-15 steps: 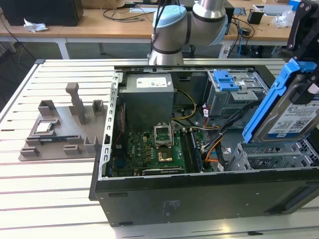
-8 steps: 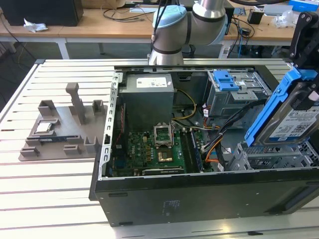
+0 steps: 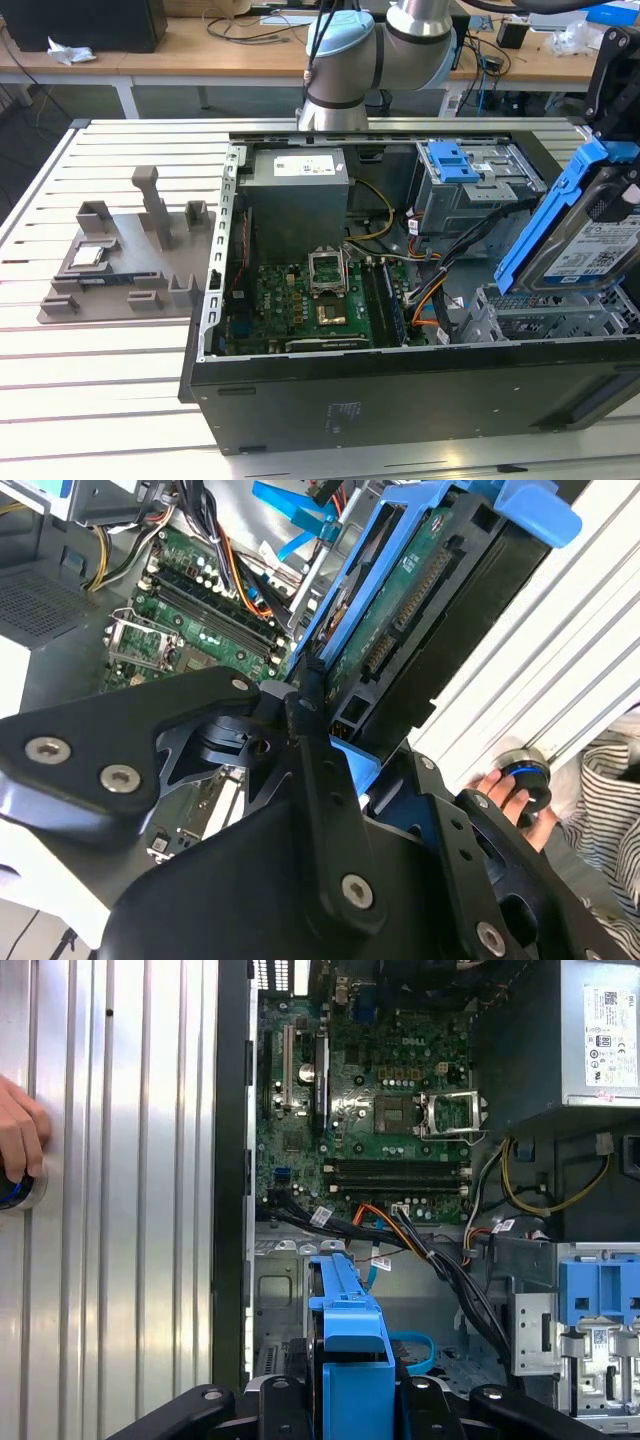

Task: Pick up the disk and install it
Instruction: 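Pick up the disk, then insert the disk into the insertion slot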

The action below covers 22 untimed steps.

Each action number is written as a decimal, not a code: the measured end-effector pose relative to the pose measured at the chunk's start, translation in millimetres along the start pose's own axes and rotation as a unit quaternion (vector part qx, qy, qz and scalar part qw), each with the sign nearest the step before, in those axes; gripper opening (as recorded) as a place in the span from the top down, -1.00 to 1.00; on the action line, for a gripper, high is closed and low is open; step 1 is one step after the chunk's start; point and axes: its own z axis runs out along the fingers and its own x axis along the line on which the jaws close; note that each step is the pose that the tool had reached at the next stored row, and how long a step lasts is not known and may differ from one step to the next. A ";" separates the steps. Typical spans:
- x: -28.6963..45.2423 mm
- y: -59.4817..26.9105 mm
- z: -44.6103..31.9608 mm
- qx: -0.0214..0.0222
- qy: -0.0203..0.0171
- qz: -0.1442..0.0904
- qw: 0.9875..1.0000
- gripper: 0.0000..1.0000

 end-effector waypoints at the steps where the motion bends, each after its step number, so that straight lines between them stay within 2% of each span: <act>1: 0.0 -0.1 0.0 0.000 0.000 0.000 1.000 0.26; 9: 0.0 -0.1 0.0 0.000 0.000 0.000 1.000 0.26; 13: 0.1 -0.4 0.9 0.001 -0.001 0.027 1.000 0.26; 16: 0.2 -2.0 5.0 0.001 -0.001 0.029 1.000 0.26; 19: -1.2 -2.3 8.9 0.000 0.000 0.011 1.000 0.26; 22: -4.9 -3.8 12.9 0.000 0.000 0.010 1.000 0.26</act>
